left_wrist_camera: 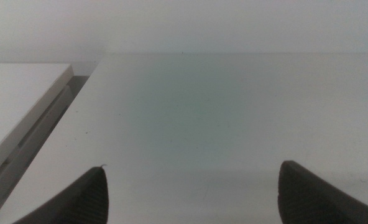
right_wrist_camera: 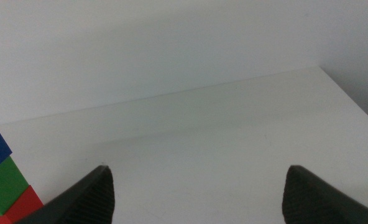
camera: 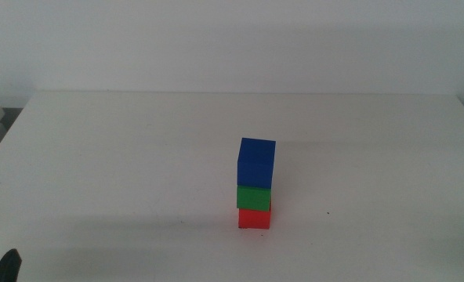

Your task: Stack red cubes first, then green, then blue cubes in a specific spot.

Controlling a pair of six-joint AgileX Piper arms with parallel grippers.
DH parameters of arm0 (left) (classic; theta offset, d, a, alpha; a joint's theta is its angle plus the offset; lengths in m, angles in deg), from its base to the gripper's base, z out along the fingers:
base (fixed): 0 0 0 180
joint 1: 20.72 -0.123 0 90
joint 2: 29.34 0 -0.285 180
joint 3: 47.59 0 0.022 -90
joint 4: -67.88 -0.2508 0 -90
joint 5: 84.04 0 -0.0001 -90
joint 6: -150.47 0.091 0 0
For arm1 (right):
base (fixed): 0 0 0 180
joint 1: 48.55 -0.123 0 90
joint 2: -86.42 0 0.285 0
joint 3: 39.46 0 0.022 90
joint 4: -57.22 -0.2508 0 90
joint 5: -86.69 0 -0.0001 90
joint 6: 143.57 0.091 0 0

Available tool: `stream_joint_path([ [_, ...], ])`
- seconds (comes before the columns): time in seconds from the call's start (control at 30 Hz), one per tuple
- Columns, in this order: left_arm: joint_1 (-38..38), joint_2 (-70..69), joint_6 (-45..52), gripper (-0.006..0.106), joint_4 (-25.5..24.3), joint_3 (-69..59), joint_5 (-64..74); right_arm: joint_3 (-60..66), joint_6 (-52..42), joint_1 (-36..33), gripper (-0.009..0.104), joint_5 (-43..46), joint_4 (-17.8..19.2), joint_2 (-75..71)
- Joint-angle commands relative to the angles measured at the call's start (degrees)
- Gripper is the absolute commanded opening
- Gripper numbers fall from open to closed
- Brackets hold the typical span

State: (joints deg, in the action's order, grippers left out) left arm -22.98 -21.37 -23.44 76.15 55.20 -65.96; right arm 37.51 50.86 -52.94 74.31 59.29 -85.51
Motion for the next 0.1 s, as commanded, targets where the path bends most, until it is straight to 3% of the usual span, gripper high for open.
stream_joint_path([
  [0.0, 0.11, -0.18, 0.04, 0.092, 0.16, 0.0, -0.99, 0.24, -0.31, 0.4, 0.078, 0.33, 0.54, -0.28],
  [0.07, 0.11, -0.18, 0.04, 0.092, 0.16, 0.0, -0.99, 0.24, -0.31, 0.4, 0.078, 0.33, 0.54, -0.28],
])
